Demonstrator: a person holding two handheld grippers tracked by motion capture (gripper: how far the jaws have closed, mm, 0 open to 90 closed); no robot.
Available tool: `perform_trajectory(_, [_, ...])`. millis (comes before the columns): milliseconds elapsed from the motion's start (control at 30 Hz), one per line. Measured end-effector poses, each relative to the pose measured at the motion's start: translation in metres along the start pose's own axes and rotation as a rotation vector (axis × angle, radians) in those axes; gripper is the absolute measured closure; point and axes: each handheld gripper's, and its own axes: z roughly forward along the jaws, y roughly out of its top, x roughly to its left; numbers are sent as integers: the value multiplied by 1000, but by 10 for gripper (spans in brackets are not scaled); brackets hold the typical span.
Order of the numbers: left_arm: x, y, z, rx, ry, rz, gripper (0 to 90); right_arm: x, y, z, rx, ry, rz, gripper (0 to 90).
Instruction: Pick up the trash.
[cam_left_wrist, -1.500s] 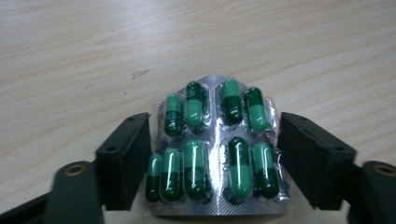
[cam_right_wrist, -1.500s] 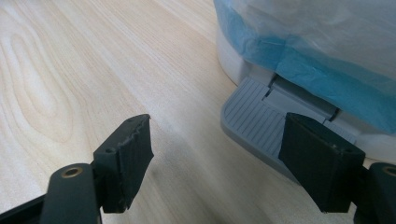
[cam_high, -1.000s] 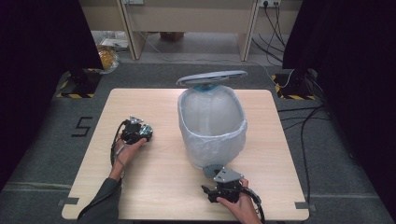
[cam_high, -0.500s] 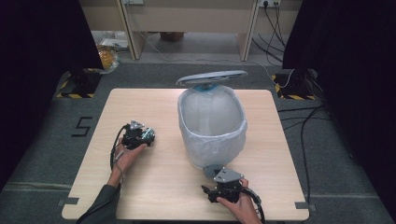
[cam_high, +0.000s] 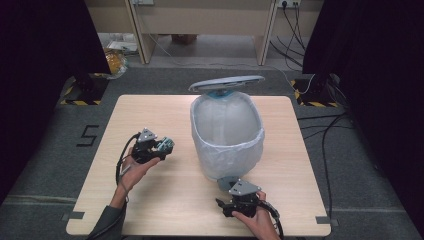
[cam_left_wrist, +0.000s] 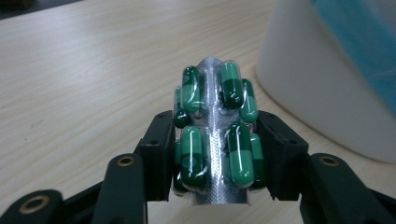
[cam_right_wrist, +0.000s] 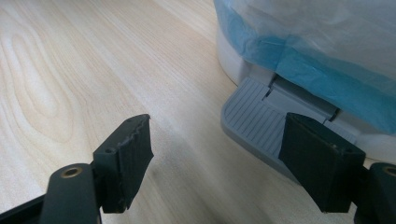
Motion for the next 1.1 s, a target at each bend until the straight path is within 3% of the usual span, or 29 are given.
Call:
perform_trajectory(367, [-16, 20, -28, -59, -35, 33, 504, 0, 0, 0, 2, -2, -5, 248])
perform_trajectory(1100, [-34, 51, -77, -116, -110, 87, 507, -1, 0, 0, 0, 4, -4, 248])
